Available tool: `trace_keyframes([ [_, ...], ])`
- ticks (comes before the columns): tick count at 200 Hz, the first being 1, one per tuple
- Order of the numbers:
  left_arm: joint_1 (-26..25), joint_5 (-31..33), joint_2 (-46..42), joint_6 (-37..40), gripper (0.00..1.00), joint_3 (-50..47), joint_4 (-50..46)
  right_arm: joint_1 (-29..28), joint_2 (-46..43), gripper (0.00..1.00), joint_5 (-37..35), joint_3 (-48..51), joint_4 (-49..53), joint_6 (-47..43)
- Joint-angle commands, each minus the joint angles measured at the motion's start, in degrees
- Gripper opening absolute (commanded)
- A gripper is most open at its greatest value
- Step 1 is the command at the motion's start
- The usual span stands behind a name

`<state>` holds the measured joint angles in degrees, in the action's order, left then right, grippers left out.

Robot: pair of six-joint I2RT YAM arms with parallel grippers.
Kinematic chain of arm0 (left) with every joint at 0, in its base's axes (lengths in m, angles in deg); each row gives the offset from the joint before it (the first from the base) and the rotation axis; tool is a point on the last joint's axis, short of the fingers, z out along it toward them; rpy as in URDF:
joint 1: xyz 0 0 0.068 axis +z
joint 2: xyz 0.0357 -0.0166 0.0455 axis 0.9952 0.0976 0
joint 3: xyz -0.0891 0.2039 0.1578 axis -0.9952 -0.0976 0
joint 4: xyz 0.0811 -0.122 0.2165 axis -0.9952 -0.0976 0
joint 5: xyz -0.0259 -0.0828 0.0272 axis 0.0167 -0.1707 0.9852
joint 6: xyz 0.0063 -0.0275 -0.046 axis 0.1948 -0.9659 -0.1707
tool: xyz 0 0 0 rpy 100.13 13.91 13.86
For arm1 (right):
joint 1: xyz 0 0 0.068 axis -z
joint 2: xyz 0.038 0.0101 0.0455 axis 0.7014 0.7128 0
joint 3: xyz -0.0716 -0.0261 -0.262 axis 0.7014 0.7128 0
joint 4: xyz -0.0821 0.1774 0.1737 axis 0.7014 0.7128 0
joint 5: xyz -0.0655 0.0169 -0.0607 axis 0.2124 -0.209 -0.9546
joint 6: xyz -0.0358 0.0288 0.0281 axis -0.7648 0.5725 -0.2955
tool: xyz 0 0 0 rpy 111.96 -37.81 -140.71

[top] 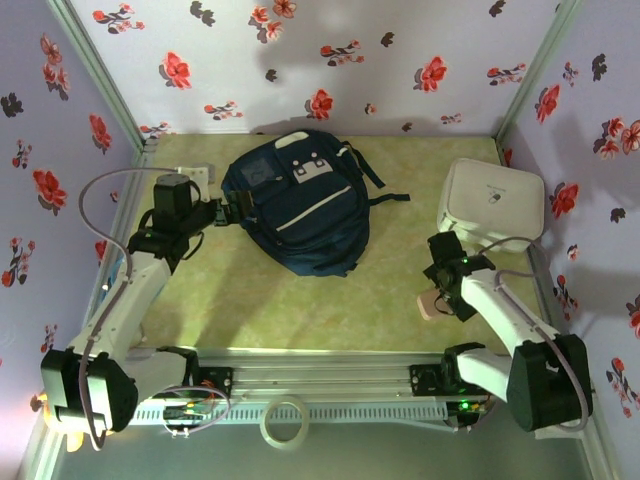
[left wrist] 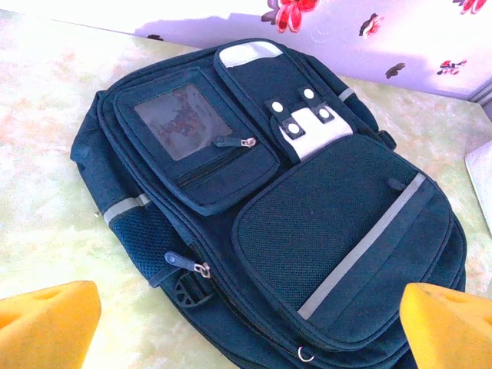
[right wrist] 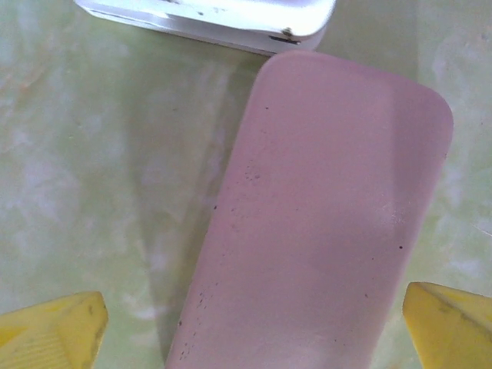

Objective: Pack the student bag

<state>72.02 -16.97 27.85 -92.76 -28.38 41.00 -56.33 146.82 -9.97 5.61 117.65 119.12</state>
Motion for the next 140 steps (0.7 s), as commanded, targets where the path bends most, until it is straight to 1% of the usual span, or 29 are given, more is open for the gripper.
trace_keyframes([
  [1, -0.3, -1.2, 0.3, 0.8, 1.0, 0.3, -0.7, 1.4, 1.7, 0.99, 1.3, 1.3, -2.3, 3.1],
  [28, -0.3, -1.2, 0.6, 0.9, 1.0, 0.5, -1.0, 2.0, 4.2, 0.99, 1.8, 1.4, -2.5, 5.0],
  [54, -0.3, -1.2, 0.9, 0.9, 1.0, 0.6, -1.0, 2.0, 5.7, 0.96, 2.6, 2.0, -3.3, 6.3],
  [74, -0.4, -1.2, 1.0, 1.0, 1.0, 0.7, -1.1, 2.0, 6.2, 0.88, 3.2, 2.8, -4.0, 7.1],
  [107, -0.3, -1.3, 1.1, 0.7, 1.0, 0.8, -1.0, 1.2, 4.7, 0.66, 2.7, 3.3, -5.1, 7.1],
  [121, -0.3, -1.3, 1.1, 0.7, 1.0, 0.8, -1.0, -0.1, 4.6, 0.62, 1.9, 2.3, -4.2, 7.0],
  [140, -0.4, -1.3, 1.3, 0.7, 1.0, 0.9, -0.9, -3.8, 5.3, 0.62, 0.9, 0.1, -3.4, 7.4],
])
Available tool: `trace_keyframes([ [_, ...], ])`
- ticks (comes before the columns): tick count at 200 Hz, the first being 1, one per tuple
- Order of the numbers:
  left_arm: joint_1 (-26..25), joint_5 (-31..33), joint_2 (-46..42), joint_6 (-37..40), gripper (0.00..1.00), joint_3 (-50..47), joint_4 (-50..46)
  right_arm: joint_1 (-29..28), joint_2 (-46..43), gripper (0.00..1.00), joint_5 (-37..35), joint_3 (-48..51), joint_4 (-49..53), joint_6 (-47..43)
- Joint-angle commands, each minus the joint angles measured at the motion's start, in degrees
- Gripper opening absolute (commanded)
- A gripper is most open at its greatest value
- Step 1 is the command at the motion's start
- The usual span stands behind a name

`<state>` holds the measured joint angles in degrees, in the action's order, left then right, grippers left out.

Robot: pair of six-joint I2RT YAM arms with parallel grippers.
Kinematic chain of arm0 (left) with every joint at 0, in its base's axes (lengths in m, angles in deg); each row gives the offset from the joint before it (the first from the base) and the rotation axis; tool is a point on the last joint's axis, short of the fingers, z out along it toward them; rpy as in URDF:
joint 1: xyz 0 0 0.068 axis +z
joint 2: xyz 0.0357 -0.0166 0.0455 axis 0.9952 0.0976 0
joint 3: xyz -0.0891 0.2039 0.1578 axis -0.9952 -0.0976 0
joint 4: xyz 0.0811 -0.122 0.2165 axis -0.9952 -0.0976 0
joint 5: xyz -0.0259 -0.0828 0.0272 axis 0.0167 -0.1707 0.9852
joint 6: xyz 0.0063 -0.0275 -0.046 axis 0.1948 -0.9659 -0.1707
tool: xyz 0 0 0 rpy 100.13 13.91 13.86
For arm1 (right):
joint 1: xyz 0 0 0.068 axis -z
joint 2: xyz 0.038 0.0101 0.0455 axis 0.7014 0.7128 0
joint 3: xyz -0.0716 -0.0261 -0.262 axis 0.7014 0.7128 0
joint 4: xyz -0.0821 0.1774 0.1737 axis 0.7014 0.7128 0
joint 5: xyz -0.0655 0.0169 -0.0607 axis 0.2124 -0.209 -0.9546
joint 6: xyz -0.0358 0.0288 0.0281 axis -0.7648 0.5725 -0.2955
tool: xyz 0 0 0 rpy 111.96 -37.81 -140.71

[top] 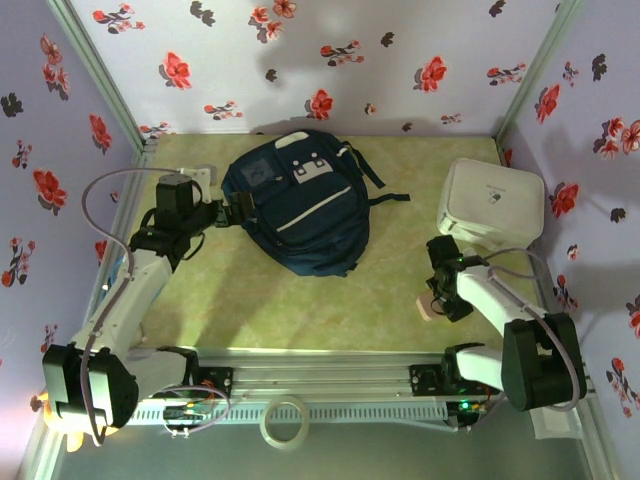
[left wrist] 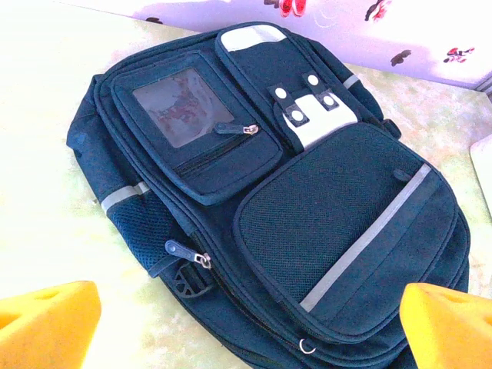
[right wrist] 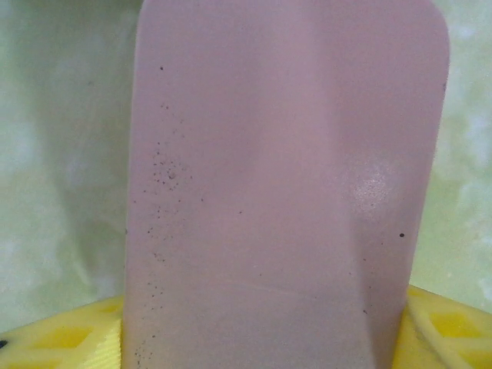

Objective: Pack the student bag

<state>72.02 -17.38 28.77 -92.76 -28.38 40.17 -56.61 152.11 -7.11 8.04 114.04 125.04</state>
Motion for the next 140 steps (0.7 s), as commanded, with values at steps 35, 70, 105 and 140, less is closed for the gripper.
trace_keyframes([
  [35, -0.3, -0.9, 0.6, 0.8, 1.0, 1.0, -0.2, -12.5, 5.5, 0.62, -3.1, -8.5, 0.3, 1.1],
  [70, -0.4, -0.9, 1.0, 1.2, 1.0, 1.0, -0.4, -17.8, 13.7, 0.64, -1.3, -15.9, -1.2, -7.3],
  [105, -0.3, -0.9, 1.1, 1.3, 1.0, 1.0, -0.6, -17.8, 17.2, 0.65, 1.0, -15.9, -5.0, -16.3],
  [140, -0.3, -0.9, 1.6, 1.3, 1.0, 1.1, -0.6, -16.8, 17.6, 0.81, 3.0, -15.7, -5.7, -18.7],
])
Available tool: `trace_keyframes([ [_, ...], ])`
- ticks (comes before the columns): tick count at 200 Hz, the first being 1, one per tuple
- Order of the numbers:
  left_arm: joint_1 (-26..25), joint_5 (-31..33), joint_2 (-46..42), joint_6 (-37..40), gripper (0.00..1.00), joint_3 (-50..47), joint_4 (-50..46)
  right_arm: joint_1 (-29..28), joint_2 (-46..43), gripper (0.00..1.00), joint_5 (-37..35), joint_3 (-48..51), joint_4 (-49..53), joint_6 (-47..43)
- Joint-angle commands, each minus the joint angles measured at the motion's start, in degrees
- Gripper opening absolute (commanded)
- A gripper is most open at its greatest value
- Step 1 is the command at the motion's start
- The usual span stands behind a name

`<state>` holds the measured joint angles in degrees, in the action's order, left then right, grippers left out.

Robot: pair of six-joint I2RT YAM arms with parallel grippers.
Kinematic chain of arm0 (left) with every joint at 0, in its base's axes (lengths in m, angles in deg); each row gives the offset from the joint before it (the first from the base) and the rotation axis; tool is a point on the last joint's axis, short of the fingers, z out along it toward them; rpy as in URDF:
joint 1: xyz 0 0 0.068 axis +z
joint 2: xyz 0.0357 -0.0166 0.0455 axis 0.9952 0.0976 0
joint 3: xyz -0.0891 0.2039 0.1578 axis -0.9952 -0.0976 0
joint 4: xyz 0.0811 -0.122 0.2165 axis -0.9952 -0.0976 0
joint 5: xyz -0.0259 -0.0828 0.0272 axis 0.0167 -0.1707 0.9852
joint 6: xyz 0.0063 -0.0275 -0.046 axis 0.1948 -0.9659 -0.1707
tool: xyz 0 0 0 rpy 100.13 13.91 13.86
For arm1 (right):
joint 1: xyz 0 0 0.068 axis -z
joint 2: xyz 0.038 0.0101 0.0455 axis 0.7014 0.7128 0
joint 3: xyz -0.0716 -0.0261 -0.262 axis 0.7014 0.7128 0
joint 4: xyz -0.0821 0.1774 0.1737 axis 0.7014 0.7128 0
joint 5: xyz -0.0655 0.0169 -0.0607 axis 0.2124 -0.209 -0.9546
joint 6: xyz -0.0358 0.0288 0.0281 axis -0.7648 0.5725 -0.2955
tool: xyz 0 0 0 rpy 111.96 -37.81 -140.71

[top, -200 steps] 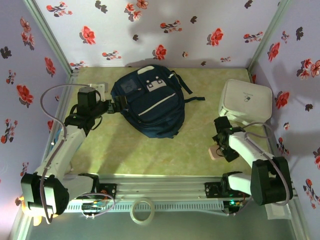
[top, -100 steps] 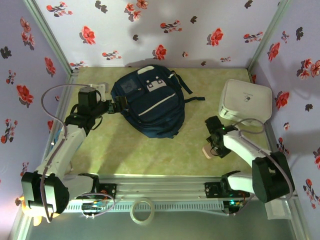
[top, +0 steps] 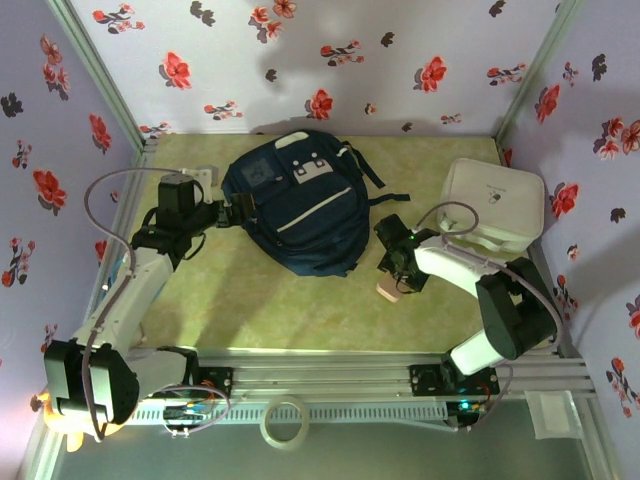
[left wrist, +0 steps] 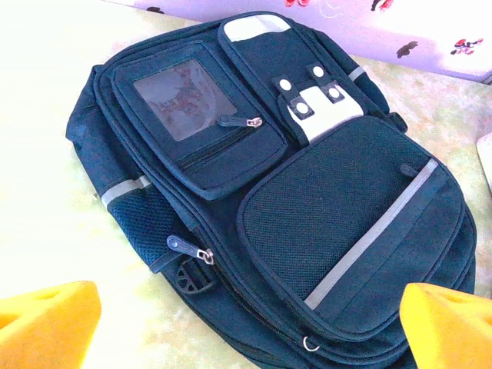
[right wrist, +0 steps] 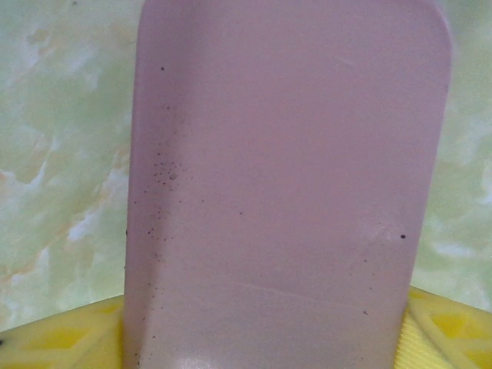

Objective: Pack the student bag

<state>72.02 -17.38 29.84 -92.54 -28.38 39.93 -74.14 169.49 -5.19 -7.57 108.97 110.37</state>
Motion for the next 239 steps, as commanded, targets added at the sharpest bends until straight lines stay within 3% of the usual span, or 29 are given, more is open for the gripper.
trace_keyframes([
  [1, -0.3, -1.0, 0.6, 1.1, 1.0, 1.1, -0.3, 0.8, 0.3, 0.81, 1.2, -0.1, -0.6, -4.0],
  [18, -0.3, -0.9, 0.7, 1.1, 1.0, 1.2, -0.6, 2.0, 0.6, 0.87, 2.2, 0.1, -0.8, -3.4],
  [46, -0.4, -0.9, 0.7, 1.2, 1.0, 1.3, -0.8, 4.2, 1.1, 0.86, 5.3, 1.6, -3.1, -0.9],
  [114, -2.5, -4.0, 5.0, 3.5, 1.0, 4.2, -4.1, 5.7, 2.5, 0.64, 5.4, 1.8, -4.7, 0.7],
  [160, -9.7, -3.6, 14.4, 9.1, 1.0, 12.3, -12.6, 5.9, -2.8, 0.62, 4.2, 1.7, -5.2, -3.0],
  [191, -17.2, 3.7, 22.1, 14.5, 0.99, 19.2, -16.9, 6.2, -6.1, 0.62, 6.1, 3.0, -8.1, -4.7],
  [239, -24.1, 10.3, 38.4, 22.6, 0.79, 35.5, -28.3, 7.6, -7.8, 0.62, 12.5, 5.4, -14.1, -3.8],
])
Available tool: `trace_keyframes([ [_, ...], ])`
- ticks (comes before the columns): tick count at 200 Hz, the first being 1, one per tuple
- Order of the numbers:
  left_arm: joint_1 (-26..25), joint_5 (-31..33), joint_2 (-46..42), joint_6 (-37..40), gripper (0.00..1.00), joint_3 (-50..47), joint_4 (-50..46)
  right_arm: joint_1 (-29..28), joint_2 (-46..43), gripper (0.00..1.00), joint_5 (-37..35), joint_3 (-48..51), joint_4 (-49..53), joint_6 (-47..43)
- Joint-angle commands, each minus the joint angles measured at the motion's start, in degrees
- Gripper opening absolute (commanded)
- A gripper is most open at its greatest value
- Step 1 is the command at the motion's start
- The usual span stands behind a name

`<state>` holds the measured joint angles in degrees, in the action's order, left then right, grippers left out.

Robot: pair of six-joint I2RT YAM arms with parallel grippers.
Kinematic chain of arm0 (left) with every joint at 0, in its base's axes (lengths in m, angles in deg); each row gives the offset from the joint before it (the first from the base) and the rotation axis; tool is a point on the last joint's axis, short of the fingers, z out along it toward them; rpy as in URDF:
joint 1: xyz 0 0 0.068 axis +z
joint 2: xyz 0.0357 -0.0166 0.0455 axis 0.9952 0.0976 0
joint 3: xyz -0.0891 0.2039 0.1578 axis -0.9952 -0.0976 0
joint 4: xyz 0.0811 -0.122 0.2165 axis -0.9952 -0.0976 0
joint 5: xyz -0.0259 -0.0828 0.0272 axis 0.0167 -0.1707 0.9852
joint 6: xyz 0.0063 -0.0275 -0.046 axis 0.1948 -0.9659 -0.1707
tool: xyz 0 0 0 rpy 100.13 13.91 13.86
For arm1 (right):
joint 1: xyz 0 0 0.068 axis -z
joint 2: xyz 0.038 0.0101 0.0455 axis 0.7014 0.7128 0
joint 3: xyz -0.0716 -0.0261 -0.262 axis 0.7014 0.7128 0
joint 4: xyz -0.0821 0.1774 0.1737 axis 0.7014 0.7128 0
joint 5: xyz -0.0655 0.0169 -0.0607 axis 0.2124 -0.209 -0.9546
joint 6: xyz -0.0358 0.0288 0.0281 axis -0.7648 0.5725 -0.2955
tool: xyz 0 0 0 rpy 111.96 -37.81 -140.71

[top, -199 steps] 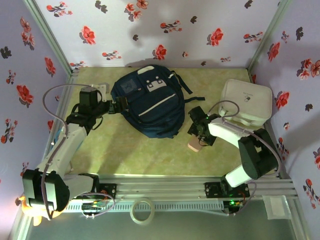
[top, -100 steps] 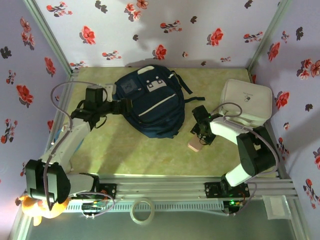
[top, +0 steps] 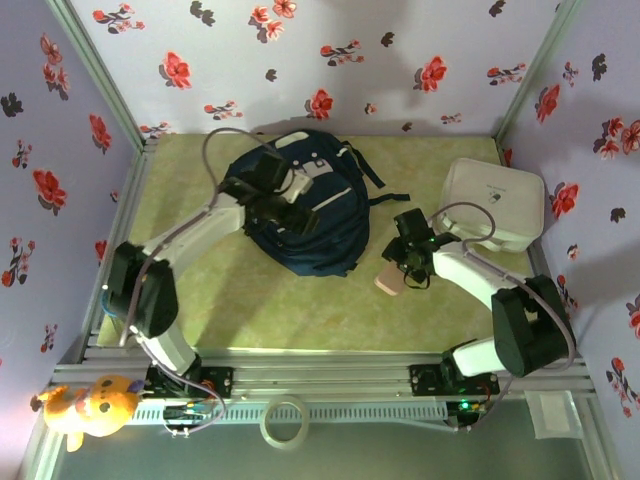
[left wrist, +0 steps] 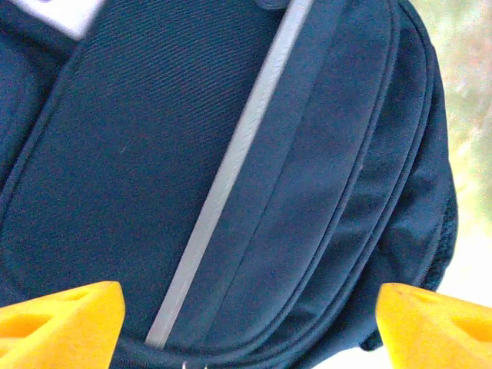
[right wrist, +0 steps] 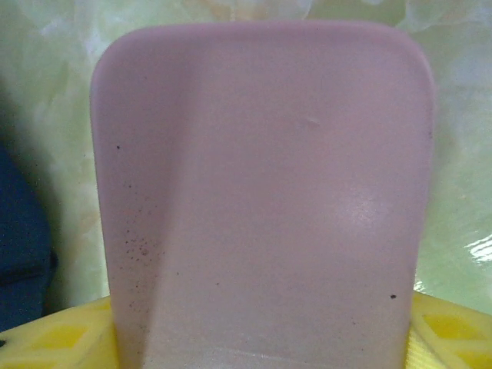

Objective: Pack the student bag

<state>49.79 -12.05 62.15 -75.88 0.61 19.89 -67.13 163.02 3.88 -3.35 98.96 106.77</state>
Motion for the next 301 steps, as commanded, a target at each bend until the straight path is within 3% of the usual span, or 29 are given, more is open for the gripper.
trace_keyframes([
  [1, -2.0, 5.1, 6.4, 6.1, 0.79, 6.8, -8.4, 0.6, -1.3, 0.62, 3.5, 1.2, -4.1, -0.2],
  [72, -5.1, 8.0, 19.8, 11.3, 0.63, 20.2, -14.1, 1.0, -2.1, 0.63, 7.2, 2.8, -9.0, 2.3],
  [127, -7.8, 6.9, 22.4, 16.0, 0.71, 23.2, -16.8, 1.1, -1.4, 0.63, 8.1, 3.7, -10.8, 3.4],
  [151, -9.1, 7.4, 22.6, 17.5, 0.7, 23.2, -16.5, 1.0, -0.9, 0.63, 8.4, 3.6, -11.3, 3.6],
  [195, -9.6, 13.4, 23.0, 16.6, 0.53, 22.8, -12.2, 1.1, -0.8, 0.63, 9.0, 4.0, -11.8, 4.0],
  [268, -10.1, 13.9, 25.5, 16.8, 0.48, 23.4, -12.0, 1.2, -1.7, 0.63, 8.8, 4.1, -11.6, 3.9],
  [301, -10.5, 18.3, 24.3, 15.4, 0.3, 22.9, -9.4, 1.2, -1.9, 0.63, 8.9, 4.1, -11.7, 4.1],
])
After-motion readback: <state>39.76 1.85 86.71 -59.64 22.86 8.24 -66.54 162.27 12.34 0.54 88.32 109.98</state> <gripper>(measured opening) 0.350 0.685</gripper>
